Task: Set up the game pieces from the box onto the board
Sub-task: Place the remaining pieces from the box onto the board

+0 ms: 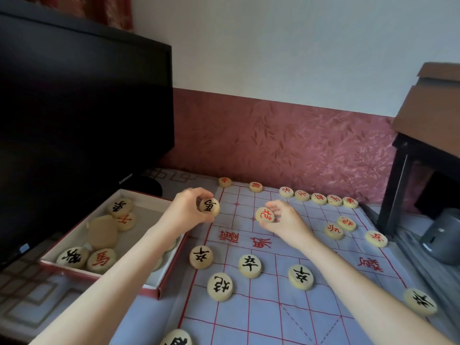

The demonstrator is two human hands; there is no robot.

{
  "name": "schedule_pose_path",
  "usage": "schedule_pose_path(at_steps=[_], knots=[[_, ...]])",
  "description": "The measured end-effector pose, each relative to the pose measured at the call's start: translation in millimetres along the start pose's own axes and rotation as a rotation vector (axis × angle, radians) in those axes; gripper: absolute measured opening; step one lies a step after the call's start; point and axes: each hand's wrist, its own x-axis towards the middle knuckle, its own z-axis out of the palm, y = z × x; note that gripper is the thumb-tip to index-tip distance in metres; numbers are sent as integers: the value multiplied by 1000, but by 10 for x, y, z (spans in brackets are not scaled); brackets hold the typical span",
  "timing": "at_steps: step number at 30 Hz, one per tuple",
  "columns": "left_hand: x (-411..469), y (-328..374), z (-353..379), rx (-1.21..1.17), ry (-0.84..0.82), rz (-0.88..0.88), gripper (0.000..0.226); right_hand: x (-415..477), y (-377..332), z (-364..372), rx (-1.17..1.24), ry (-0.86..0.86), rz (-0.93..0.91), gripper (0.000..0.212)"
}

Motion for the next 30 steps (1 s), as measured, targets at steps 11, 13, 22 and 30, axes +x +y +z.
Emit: schedule_pose_path(at_steps=[11, 13, 22, 30], knots=[[171, -55, 51, 14, -24, -24, 55, 794, -132, 490, -180, -70, 44, 46], [190, -68, 42, 17, -24, -29, 55, 883, -146, 576, -245, -43, 45, 44], [189, -179, 29, 2, -32, -51, 54, 896, -28, 657, -326, -31, -24, 54], [-137, -1, -88, 6, -53, 6, 51, 569, -146, 424, -266, -24, -105, 39]])
